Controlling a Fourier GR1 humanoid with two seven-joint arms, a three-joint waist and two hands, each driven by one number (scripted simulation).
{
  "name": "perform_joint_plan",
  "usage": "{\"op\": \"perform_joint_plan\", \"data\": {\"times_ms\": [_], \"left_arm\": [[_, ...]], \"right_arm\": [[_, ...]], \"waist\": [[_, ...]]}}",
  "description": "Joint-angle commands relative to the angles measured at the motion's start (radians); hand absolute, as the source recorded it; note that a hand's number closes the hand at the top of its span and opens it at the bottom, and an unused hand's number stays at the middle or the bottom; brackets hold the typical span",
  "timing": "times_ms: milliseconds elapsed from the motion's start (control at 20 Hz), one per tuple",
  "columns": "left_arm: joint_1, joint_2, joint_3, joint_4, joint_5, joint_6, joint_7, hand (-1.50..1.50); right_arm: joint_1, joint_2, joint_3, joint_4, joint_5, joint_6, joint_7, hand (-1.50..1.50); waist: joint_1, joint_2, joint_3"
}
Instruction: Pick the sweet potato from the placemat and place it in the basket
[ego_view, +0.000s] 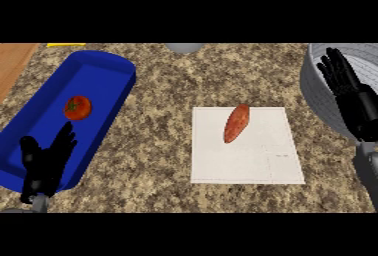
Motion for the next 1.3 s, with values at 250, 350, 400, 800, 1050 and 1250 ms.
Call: {"op": "perform_joint_plan", "data": {"times_ms": [250,350,400,800,1050,1250], "left_arm": [[-0.188,0.062,-0.017,-0.033,-0.115,-0.026,-0.037,0.0],[-0.162,0.036,-0.054,-0.033,-0.107,-0.05,-0.031,0.0],[-0.172,0.024,-0.063,-0.029,-0.109,-0.051,-0.027,0.0],[-0.195,0.02,-0.053,0.009,-0.124,-0.06,-0.012,0.0],[-0.197,0.017,-0.051,0.005,-0.131,-0.044,0.004,0.0],[-0.198,0.009,-0.048,0.039,-0.148,-0.033,-0.019,0.0]], "right_arm": [[0.064,0.262,-0.153,0.195,-0.31,0.11,-0.242,1.5],[0.03,0.338,-0.05,0.055,-0.155,0.108,-0.537,1.5],[0.019,0.41,-0.029,0.04,-0.166,0.092,-0.572,1.5],[0.042,0.381,0.075,0.04,0.215,-0.559,-0.334,-1.5],[0.13,0.092,0.117,0.018,0.403,-0.517,-0.06,-1.5],[0.14,-0.083,0.215,-0.064,0.458,-0.297,0.146,-1.5]], "waist": [[-0.001,0.035,-0.01],[0.014,0.026,-0.011],[0.015,0.025,-0.013],[0.002,0.011,-0.024],[-0.034,-0.001,-0.029],[-0.038,0.002,-0.031]]}}
